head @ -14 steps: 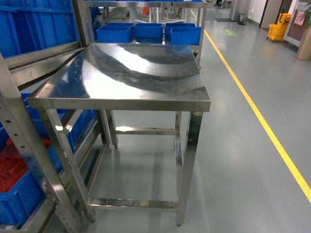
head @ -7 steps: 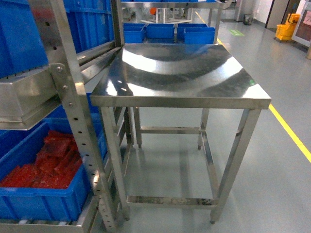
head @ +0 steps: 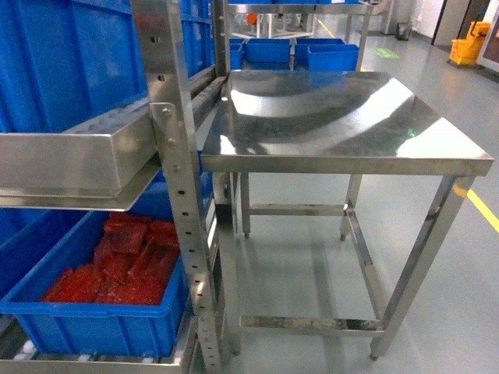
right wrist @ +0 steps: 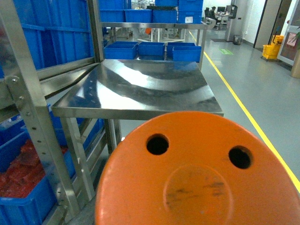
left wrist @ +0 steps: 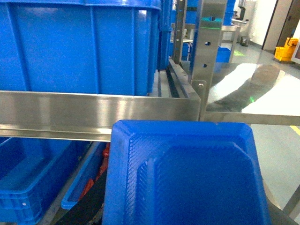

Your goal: Sort blue parts and orange caps into right shelf containers

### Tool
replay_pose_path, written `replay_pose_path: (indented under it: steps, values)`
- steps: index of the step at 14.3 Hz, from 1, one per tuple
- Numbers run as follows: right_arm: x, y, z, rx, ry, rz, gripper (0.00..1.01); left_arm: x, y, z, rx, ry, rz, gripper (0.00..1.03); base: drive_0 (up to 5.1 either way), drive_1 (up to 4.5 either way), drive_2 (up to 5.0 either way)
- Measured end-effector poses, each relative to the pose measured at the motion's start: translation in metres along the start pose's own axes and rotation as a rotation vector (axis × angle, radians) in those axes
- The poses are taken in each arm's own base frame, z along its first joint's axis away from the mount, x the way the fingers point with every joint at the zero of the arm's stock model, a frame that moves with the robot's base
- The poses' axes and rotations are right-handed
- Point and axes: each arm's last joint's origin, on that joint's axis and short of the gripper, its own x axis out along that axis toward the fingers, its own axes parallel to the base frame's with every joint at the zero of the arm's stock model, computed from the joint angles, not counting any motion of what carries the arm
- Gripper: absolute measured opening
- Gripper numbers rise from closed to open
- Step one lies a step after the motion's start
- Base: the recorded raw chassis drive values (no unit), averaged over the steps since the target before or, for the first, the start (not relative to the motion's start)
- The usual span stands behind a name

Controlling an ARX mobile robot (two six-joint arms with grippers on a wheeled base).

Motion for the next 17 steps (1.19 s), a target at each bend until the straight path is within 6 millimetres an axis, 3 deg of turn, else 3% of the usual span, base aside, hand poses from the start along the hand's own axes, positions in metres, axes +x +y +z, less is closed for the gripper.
replay_pose_path:
  steps: [17]
  values:
    - [0.0000,0.0000,0.0000,0.000,0.000,0.000,0.44,0.0000,0.0000,0.0001,0.000,-0.001,0.000,0.43,-5.0,2.39,2.4]
